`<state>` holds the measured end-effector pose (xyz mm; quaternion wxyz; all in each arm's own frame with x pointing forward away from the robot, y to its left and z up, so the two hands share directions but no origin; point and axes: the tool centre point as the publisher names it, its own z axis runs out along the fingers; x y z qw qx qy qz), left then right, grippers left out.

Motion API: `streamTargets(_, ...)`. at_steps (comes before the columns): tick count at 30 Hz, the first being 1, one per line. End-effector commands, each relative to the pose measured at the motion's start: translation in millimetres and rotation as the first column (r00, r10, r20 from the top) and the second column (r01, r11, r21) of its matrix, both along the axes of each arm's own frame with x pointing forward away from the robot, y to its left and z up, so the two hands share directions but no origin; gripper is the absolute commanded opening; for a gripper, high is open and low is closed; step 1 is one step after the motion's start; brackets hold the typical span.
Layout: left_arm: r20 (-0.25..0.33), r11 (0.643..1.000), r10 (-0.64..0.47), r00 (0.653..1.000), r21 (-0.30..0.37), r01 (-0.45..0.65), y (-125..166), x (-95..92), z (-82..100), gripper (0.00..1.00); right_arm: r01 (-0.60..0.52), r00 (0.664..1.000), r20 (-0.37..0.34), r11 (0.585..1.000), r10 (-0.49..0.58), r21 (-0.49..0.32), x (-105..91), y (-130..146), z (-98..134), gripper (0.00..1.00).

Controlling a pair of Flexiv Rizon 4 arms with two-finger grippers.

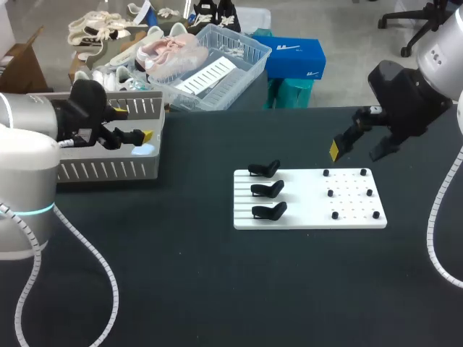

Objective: Pick up each earbud case from the left stands, insert the matching earbuds, close the lid, and place the case in the box.

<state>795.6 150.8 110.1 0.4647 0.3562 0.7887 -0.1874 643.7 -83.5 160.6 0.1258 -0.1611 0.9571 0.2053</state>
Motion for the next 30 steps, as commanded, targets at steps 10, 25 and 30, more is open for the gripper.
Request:
streamTargets(10,0.091,0.961,-0.201,0.975,-0.172,0.215,-66.2,-66.2,21.4,1.0,0.0,1.0,0.002,1.0,0.0,0.002,-0.7,-0.7,-0.3,1.0)
streamTargets(25,0.086,0.892,-0.355,0.931,-0.265,0.365,-125.1,-91.5,31.2,1.0,0.0,1.0,0.002,1.0,0.0,0.002,-0.7,-0.7,-0.3,1.0)
streamTargets(30,0.053,0.872,-0.414,0.909,-0.263,0.412,-142.7,-102.7,33.0,1.0,0.0,1.0,0.002,1.0,0.0,0.002,-0.7,-0.7,-0.3,1.0)
